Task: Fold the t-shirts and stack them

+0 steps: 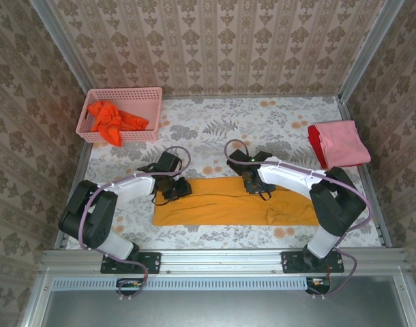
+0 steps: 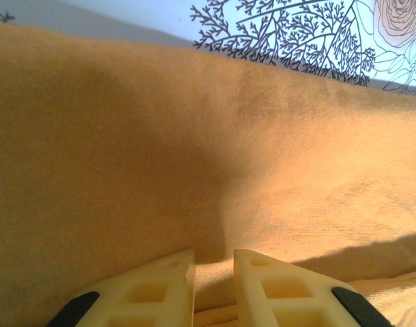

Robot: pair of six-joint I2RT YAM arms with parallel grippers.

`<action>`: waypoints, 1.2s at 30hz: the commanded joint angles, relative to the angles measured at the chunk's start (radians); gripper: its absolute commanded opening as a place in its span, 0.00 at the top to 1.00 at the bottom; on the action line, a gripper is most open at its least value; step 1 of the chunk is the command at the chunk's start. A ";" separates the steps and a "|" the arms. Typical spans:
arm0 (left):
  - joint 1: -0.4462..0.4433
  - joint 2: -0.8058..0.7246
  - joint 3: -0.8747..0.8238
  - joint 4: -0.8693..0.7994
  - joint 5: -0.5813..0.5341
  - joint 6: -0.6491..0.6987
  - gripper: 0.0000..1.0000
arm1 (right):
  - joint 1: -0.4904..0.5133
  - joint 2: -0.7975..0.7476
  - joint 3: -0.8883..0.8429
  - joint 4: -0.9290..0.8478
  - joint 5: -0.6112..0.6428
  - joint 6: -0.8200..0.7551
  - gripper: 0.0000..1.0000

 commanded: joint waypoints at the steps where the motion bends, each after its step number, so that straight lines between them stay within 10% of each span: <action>1: 0.008 -0.008 0.000 -0.011 0.007 0.019 0.78 | -0.048 -0.123 -0.043 0.034 0.048 0.040 0.46; 8: 0.011 -0.001 -0.003 -0.014 0.001 0.022 0.77 | -0.284 -0.301 -0.333 0.229 -0.243 0.215 0.54; 17: 0.024 0.013 -0.052 0.030 -0.003 0.000 0.75 | -0.390 -0.190 -0.361 0.366 -0.305 0.203 0.71; 36: -0.049 -0.247 -0.157 0.017 -0.099 -0.194 0.50 | -0.430 0.655 0.727 0.293 -0.552 -0.033 0.65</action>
